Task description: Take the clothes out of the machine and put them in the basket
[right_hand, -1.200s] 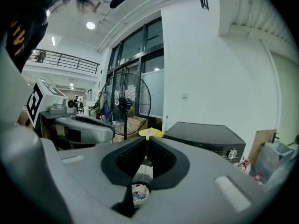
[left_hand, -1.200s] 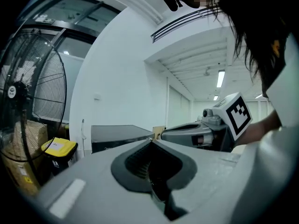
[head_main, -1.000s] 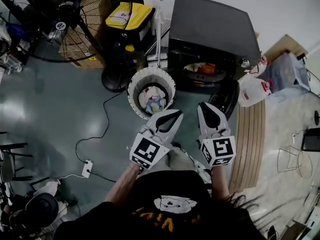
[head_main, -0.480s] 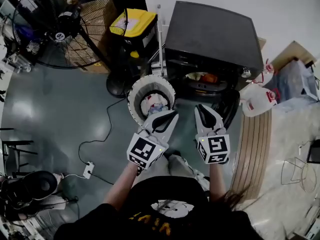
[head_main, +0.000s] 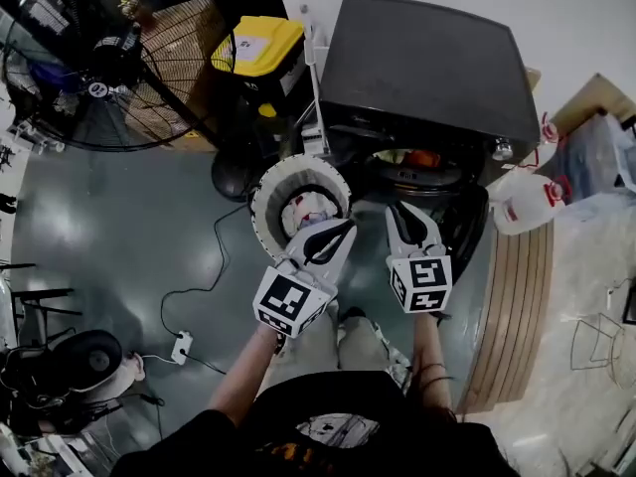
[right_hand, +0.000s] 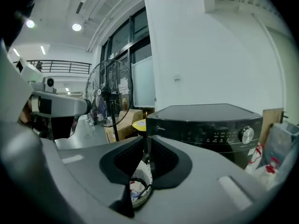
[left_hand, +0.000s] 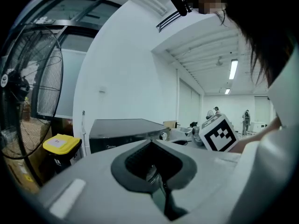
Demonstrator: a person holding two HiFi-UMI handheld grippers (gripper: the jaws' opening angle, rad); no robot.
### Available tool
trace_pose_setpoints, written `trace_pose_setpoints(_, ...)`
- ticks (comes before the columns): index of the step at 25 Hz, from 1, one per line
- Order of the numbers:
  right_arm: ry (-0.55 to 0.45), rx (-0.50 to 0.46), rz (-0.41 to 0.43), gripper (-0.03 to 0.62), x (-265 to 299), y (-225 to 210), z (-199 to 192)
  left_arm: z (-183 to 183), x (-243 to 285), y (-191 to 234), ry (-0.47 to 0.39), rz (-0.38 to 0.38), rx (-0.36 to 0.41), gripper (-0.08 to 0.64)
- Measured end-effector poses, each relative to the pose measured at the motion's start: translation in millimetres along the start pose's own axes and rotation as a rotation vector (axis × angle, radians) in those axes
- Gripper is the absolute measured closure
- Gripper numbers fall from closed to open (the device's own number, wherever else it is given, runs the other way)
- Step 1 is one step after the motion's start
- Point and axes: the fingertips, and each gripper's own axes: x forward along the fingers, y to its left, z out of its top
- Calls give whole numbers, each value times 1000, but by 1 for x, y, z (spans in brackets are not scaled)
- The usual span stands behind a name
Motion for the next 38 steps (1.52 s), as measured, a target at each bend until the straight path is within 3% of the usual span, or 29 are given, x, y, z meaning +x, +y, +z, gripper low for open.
trace_pose_setpoints(10, 2, 69, -82, 509, 111, -40, -95, -108, 50, 63, 38, -66, 11, 554)
trace_pose_setpoints(20, 72, 59, -117, 466, 221, -93, -210, -208, 97, 107, 42, -108, 35, 554)
trace_pose_setpoints(31, 157, 20, -70, 309, 344, -171, -297, -288, 144, 132, 76, -152, 5, 551)
trace_pose_setpoints(38, 200, -15, -41, 173, 412, -196, -330, -322, 167, 132, 69, -173, 63, 550)
